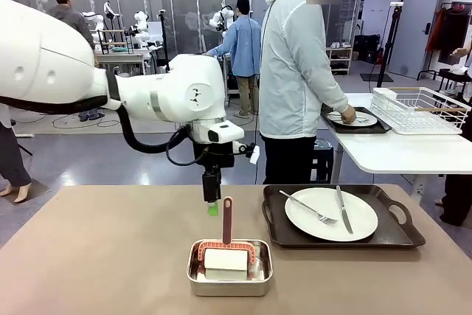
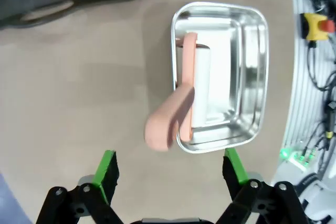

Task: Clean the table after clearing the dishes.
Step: When the left (or right) Handle tray is removed, use the left hand (or right hand) to clean the left (or right) side of the table with the Lint Roller.

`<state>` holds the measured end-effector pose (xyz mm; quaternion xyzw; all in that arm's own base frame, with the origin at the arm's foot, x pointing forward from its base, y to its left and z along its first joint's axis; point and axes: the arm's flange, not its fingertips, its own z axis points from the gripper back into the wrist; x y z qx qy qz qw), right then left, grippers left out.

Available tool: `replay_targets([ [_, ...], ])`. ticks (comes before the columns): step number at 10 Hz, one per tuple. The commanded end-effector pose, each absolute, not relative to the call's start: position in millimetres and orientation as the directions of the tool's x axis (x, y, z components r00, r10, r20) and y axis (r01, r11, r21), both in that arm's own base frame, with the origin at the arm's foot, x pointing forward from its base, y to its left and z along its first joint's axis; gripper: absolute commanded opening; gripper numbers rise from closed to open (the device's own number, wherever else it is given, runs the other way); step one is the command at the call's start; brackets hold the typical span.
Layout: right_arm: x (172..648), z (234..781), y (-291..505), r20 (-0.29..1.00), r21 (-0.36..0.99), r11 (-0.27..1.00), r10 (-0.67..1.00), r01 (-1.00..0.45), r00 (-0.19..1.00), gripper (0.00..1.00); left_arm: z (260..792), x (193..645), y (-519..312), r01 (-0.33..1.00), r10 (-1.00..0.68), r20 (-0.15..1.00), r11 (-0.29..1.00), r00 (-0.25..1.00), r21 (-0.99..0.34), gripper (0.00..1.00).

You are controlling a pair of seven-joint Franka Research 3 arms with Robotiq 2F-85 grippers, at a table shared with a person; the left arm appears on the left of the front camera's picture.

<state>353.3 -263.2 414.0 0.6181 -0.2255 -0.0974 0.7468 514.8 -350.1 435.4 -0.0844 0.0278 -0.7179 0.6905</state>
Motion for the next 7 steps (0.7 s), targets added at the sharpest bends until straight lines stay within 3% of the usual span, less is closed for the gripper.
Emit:
replay_targets([
  [1, 352.6, 416.6, -262.7, 0.222, 0.967, 0.212, -0.426, -0.142, 0.877, 1.00, 435.9, 525.3, -368.5, 0.983, -0.999, 0.028, -0.037, -0.032, -0.181, 1.00],
  [7, 352.6, 416.6, -262.7, 0.222, 0.967, 0.212, -0.426, -0.142, 0.877, 1.00, 411.8, 530.7, -393.1, 0.950, -0.994, -0.005, -0.099, -0.105, -0.295, 1.00],
])
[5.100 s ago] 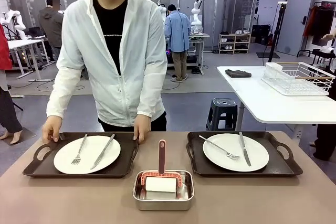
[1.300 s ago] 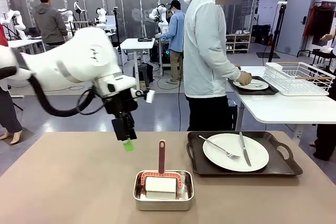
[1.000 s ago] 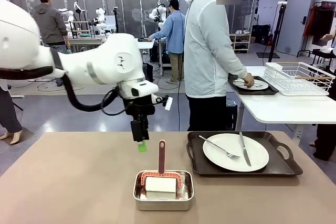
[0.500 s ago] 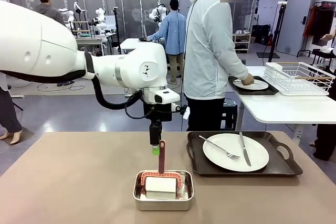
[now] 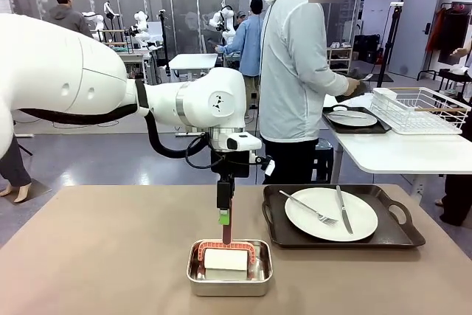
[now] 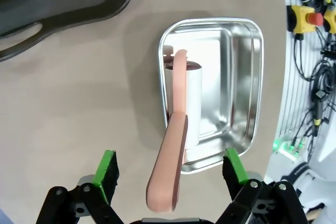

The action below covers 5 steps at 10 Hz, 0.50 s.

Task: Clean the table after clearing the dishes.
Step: When the left (or right) Handle tray is removed, use the left hand (or right hand) to clean the left (or right) side of the table with the Lint Roller.

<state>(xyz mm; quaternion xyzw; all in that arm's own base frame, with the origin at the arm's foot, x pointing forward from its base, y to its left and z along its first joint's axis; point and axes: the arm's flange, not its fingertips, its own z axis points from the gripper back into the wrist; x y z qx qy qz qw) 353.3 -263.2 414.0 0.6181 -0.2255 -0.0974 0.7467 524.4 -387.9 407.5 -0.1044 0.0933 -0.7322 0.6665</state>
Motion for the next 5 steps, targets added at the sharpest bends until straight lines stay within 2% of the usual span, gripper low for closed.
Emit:
replay_targets([
  [1, 352.6, 416.6, -262.7, 0.222, 0.967, 0.212, -0.426, -0.142, 0.877, 1.00, 409.3, 531.1, -394.5, 0.946, -0.994, 0.004, -0.104, -0.108, -0.308, 1.00],
  [2, 352.6, 416.6, -262.7, 0.222, 0.967, 0.212, -0.426, -0.142, 0.877, 1.00, 408.9, 531.1, -395.1, 0.945, -0.994, 0.007, -0.104, -0.107, -0.309, 1.00],
  [3, 352.6, 416.6, -262.7, 0.222, 0.967, 0.212, -0.426, -0.142, 0.877, 1.00, 407.3, 531.2, -396.3, 0.945, -0.994, -0.003, -0.106, -0.112, -0.309, 0.84],
  [4, 352.6, 416.6, -262.7, 0.222, 0.967, 0.212, -0.426, -0.142, 0.877, 1.00, 406.5, 531.2, -397.5, 0.943, -0.993, -0.009, -0.106, -0.114, -0.315, 0.43],
  [5, 352.6, 416.6, -262.7, 0.222, 0.967, 0.212, -0.426, -0.142, 0.877, 1.00, 405.7, 530.8, -399.3, 0.939, -0.992, 0.000, -0.117, -0.123, -0.323, 0.27],
])
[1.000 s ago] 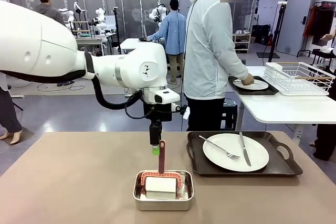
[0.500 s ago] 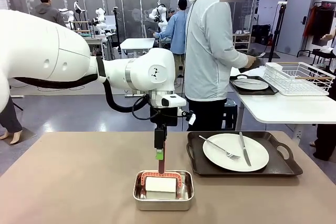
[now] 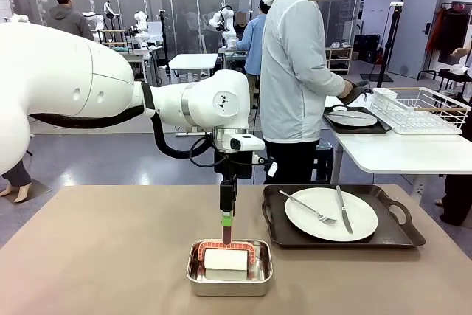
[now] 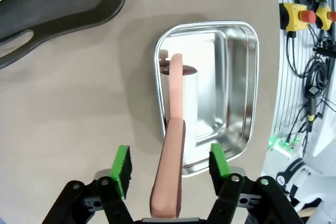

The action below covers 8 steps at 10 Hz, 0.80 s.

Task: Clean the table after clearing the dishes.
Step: When the left (or right) Handle tray is removed, use the left hand (or right hand) to clean the left (or right) side of the table with the Lint Roller.

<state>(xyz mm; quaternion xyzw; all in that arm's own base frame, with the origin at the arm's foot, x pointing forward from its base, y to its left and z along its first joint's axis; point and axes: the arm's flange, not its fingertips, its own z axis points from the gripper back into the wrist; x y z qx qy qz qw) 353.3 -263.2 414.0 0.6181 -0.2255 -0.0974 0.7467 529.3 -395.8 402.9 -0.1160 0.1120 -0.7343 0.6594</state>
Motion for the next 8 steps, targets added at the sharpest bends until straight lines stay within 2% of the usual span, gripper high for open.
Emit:
replay_targets([
  [1, 352.6, 416.6, -262.7, 0.222, 0.967, 0.212, -0.426, -0.142, 0.877, 1.00, 406.0, 530.3, -401.2, 0.939, -0.992, -0.007, -0.115, -0.124, -0.325, 0.00],
  [3, 352.6, 416.6, -262.7, 0.222, 0.967, 0.212, -0.426, -0.142, 0.877, 1.00, 406.2, 529.1, -403.4, 0.941, -0.992, -0.023, -0.111, -0.124, -0.319, 0.00],
  [4, 352.6, 416.6, -262.7, 0.222, 0.967, 0.212, -0.426, -0.142, 0.877, 1.00, 406.5, 528.9, -404.1, 0.940, -0.992, -0.032, -0.103, -0.120, -0.324, 0.07],
  [5, 352.6, 416.6, -262.7, 0.222, 0.967, 0.212, -0.426, -0.142, 0.877, 1.00, 407.2, 529.2, -403.7, 0.939, -0.993, -0.038, -0.097, -0.116, -0.330, 0.00],
  [8, 352.6, 416.6, -262.7, 0.222, 0.967, 0.212, -0.426, -0.142, 0.877, 1.00, 407.6, 529.5, -401.1, 0.934, -0.994, -0.045, -0.082, -0.104, -0.348, 0.00],
])
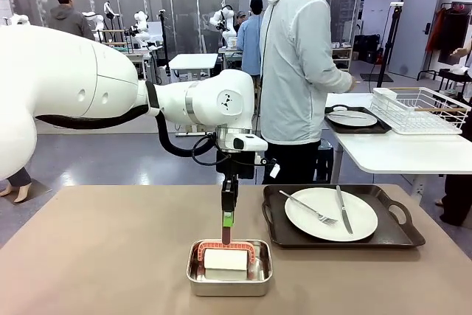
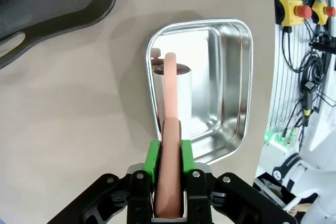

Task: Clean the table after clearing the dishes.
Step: When the left (or right) Handle tray is removed, use the left hand (or right hand) to clean the left (or right) side of the table with the Lint Roller.

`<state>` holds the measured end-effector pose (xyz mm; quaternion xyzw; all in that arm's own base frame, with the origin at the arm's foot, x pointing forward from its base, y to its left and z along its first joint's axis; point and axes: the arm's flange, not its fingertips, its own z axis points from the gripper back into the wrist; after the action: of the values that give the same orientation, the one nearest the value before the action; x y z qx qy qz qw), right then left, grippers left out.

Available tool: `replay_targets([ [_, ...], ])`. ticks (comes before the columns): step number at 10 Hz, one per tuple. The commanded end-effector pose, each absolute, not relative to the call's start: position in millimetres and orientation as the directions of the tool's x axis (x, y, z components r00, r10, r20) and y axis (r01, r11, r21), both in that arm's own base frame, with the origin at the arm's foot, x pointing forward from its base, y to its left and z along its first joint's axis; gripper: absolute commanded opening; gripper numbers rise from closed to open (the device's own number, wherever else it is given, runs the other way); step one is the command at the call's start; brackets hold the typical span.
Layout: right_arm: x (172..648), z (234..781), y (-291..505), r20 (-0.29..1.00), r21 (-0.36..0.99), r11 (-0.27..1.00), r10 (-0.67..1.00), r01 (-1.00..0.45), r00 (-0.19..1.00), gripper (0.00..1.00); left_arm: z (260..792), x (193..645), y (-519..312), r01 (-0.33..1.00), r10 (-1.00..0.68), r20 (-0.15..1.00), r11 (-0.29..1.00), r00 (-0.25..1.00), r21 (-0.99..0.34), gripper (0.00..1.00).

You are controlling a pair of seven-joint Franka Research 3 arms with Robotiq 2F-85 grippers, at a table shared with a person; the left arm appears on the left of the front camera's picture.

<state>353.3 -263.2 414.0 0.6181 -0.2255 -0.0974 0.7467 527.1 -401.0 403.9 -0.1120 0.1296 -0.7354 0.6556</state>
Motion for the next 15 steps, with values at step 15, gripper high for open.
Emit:
replay_targets([
  [15, 352.6, 416.6, -262.7, 0.222, 0.967, 0.212, -0.426, -0.142, 0.877, 1.00, 491.2, 490.8, -170.3, 0.556, -0.437, 0.381, 0.774, 0.815, -0.303, 0.00],
])
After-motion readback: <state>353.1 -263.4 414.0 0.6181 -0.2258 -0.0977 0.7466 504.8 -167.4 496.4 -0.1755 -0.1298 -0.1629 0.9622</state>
